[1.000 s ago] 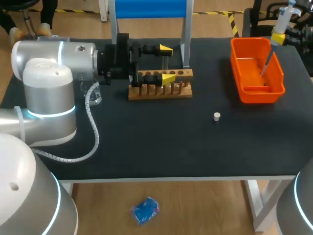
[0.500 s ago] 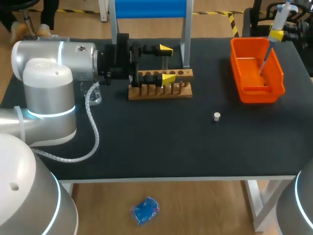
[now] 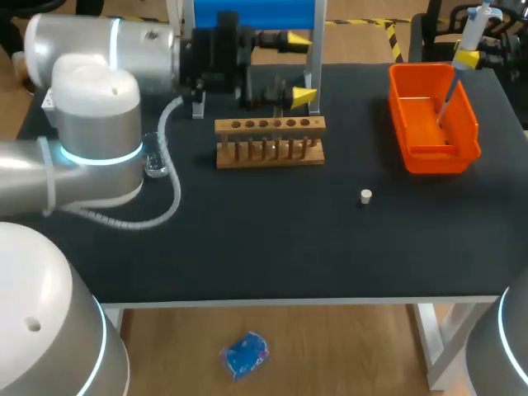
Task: Invert the test tube, pick up the pipette, mount the tip to pipette, aspirate from beaker and dispense into the tube, eject the tip, return the pipette, and cap with the stopper.
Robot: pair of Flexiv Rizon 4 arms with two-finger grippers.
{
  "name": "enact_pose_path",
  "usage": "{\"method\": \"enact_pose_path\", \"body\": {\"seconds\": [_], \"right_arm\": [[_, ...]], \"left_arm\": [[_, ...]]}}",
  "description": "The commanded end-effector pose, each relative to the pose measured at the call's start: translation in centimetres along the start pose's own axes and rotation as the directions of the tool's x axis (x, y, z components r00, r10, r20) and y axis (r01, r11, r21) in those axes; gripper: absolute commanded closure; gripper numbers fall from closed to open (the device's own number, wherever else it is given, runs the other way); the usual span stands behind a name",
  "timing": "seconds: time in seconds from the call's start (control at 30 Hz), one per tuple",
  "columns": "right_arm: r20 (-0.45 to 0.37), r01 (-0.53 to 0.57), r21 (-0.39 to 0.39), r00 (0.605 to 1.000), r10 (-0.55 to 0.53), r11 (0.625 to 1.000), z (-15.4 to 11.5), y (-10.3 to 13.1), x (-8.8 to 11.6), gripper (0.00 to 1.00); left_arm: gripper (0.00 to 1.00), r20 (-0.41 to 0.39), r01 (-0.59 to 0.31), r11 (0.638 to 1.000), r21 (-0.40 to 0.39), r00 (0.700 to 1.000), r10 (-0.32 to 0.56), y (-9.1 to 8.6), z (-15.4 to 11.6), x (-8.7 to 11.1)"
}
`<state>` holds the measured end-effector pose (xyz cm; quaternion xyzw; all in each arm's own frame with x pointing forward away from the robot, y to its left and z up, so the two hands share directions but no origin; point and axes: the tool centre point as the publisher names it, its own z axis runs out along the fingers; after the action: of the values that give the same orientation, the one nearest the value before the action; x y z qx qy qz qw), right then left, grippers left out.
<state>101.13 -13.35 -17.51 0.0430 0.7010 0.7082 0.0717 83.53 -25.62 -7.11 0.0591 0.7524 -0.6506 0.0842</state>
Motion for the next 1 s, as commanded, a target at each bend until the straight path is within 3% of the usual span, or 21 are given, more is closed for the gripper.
{"method": "enact_pose_path", "body": {"seconds": [0.03, 0.2, 0.33, 0.87, 1.0], "right_arm": [[-0.008, 0.000, 0.001, 1.000, 0.000, 1.000, -0.1, 0.0, -0.3, 1.00], [-0.008, 0.000, 0.001, 1.000, 0.000, 1.000, -0.1, 0.0, -0.3, 1.00], [-0.008, 0.000, 0.001, 1.000, 0.000, 1.000, -0.1, 0.0, -0.3, 1.00], [-0.008, 0.000, 0.001, 1.000, 0.000, 1.000, -0.1, 0.0, -0.3, 1.00], [-0.008, 0.000, 0.001, 1.000, 0.000, 1.000, -0.1, 0.0, -0.3, 1.00]], "left_arm": [[0.00, -0.003, 0.050, 0.992, -0.120, 0.999, -0.050, -1.0, 4.2, -3.0], [0.00, 0.040, 0.158, 0.958, -0.241, 0.987, -0.152, -0.8, 7.4, -5.7], [0.00, 0.099, 0.194, 0.952, -0.239, 0.980, -0.175, -1.3, 9.6, -7.2], [0.00, 0.099, 0.194, 0.952, -0.239, 0.980, -0.175, -1.3, 9.6, -7.2], [0.00, 0.160, 0.206, 0.946, -0.251, 0.972, -0.170, -0.6, 11.3, -7.6]]}}
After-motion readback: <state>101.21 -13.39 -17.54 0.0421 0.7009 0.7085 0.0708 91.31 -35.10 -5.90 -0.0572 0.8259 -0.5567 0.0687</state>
